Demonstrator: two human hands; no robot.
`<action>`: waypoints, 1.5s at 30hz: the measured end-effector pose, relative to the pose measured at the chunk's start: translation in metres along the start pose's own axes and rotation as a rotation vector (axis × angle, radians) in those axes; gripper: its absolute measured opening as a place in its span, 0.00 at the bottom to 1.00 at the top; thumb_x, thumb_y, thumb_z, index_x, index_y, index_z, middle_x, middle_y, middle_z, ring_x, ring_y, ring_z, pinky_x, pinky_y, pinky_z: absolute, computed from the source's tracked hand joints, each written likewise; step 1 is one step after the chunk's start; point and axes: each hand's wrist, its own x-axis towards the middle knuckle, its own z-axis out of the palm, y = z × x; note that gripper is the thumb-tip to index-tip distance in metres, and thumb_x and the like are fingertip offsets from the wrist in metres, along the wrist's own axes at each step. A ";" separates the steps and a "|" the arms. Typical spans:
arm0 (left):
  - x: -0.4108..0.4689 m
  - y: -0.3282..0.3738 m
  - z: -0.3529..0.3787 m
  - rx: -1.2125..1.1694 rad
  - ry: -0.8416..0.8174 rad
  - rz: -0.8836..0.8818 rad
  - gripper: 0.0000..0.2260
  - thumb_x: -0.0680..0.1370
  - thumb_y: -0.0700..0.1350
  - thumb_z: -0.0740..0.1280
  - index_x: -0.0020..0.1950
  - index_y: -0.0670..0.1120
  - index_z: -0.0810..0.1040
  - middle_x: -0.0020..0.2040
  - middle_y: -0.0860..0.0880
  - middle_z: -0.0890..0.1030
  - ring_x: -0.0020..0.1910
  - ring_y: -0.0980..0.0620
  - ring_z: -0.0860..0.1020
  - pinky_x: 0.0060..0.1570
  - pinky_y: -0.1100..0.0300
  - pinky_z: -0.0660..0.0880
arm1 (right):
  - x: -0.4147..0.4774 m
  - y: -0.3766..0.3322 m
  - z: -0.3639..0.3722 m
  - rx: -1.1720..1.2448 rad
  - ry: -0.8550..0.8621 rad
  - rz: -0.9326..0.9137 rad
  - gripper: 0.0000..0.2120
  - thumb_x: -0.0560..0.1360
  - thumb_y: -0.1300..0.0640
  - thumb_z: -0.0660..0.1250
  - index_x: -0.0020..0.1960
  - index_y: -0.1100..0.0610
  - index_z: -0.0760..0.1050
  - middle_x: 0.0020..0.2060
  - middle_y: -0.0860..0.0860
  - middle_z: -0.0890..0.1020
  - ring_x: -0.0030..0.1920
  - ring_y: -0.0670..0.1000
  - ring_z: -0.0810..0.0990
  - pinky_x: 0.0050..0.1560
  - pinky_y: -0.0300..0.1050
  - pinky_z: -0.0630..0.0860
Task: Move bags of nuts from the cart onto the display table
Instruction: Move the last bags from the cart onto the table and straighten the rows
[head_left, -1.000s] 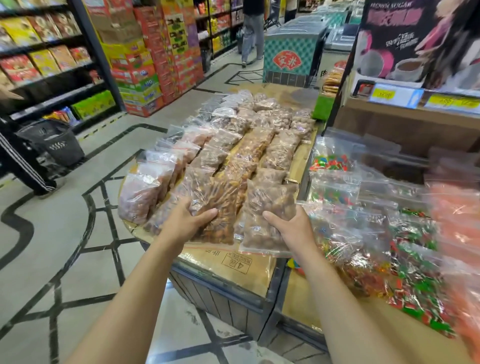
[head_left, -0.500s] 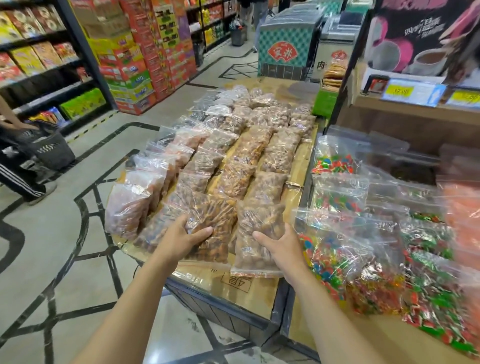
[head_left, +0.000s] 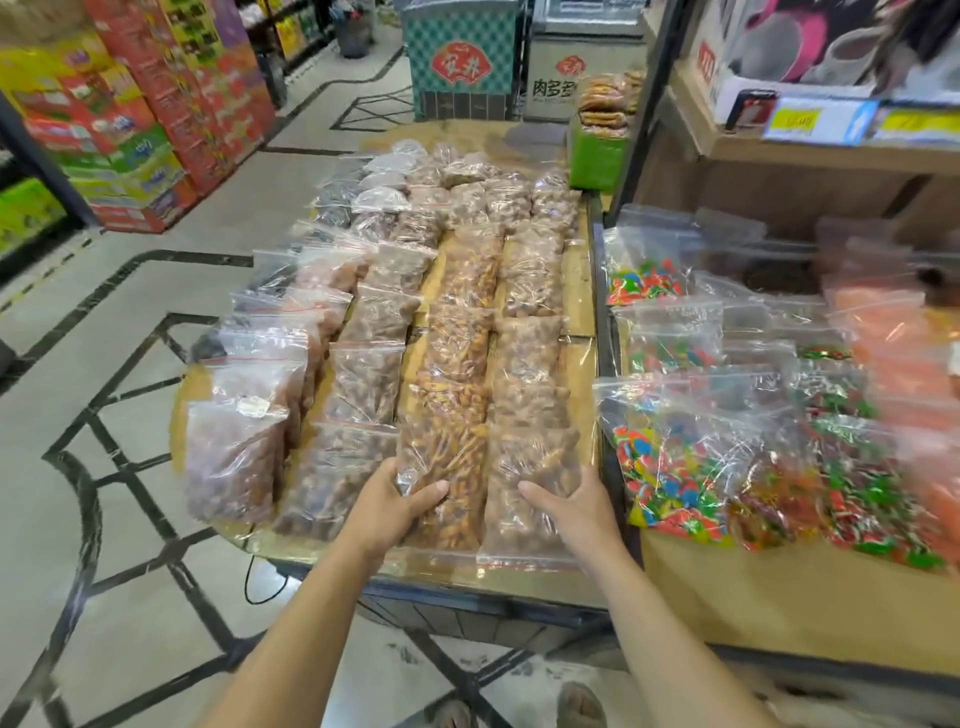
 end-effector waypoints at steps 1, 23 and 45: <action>0.001 -0.002 -0.001 0.002 -0.004 -0.009 0.18 0.76 0.46 0.80 0.63 0.49 0.80 0.56 0.49 0.88 0.53 0.49 0.88 0.57 0.42 0.84 | -0.002 0.002 0.003 0.009 0.005 0.005 0.55 0.62 0.37 0.84 0.81 0.51 0.64 0.75 0.48 0.75 0.73 0.54 0.76 0.73 0.60 0.74; 0.020 -0.023 0.010 0.295 0.093 -0.061 0.24 0.78 0.50 0.78 0.68 0.46 0.72 0.58 0.49 0.84 0.54 0.49 0.83 0.52 0.53 0.78 | 0.012 0.032 0.023 -0.159 0.107 0.110 0.42 0.67 0.39 0.82 0.73 0.54 0.70 0.66 0.50 0.81 0.64 0.54 0.81 0.64 0.55 0.79; 0.050 0.070 0.032 0.321 0.102 0.153 0.21 0.84 0.50 0.69 0.74 0.45 0.72 0.65 0.50 0.80 0.55 0.50 0.84 0.52 0.50 0.85 | 0.054 -0.034 -0.019 -0.229 0.169 -0.003 0.28 0.83 0.42 0.68 0.76 0.59 0.73 0.70 0.53 0.80 0.69 0.54 0.78 0.66 0.48 0.74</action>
